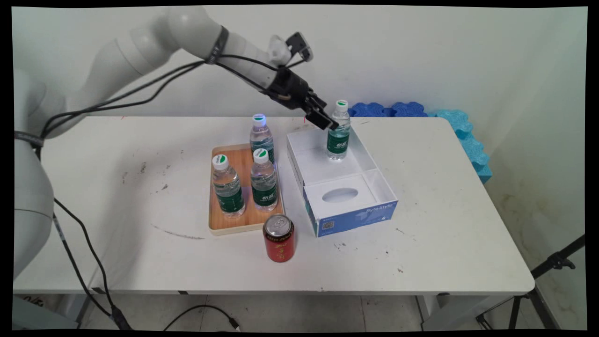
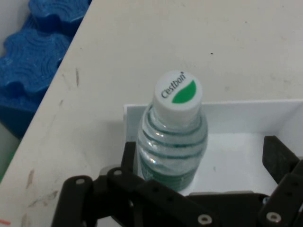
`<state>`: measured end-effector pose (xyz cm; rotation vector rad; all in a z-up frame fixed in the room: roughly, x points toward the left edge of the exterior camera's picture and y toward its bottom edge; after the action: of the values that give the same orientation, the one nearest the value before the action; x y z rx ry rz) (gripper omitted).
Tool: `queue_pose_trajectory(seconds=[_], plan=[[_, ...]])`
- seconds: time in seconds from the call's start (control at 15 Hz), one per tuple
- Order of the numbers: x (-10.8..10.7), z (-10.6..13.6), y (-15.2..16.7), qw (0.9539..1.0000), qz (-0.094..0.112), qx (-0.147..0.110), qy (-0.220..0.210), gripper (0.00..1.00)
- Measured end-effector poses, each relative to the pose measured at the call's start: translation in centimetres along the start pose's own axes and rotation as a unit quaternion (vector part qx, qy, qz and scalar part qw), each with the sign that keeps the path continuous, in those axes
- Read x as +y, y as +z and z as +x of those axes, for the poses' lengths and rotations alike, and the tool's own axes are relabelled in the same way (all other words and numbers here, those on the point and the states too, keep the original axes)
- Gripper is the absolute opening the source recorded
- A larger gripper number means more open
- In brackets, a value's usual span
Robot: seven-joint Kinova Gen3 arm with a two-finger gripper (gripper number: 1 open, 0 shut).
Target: Pick up the green bottle from the white box, then place the picked object on the tray
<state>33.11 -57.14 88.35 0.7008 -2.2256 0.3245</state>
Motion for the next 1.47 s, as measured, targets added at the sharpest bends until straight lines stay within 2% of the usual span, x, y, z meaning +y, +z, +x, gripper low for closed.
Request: queue_pose_trajectory(seconds=[0.13, 0.67, 0.73, 1.27, 1.47], plan=[[-0.2, -0.1, 1.7, 1.0, -0.003, 0.001, -0.004, 1.0], [-0.9, -0.2, 5.2, 1.0, -0.007, 0.005, 0.004, 1.0], [-1.0, -0.2, 5.5, 0.9999, -0.007, 0.006, 0.006, 0.0], [-1.4, 0.0, 6.5, 0.9997, -0.006, 0.014, 0.017, 0.0], [-1.5, 0.5, 6.0, 0.9996, -0.004, 0.022, 0.019, 0.0]])
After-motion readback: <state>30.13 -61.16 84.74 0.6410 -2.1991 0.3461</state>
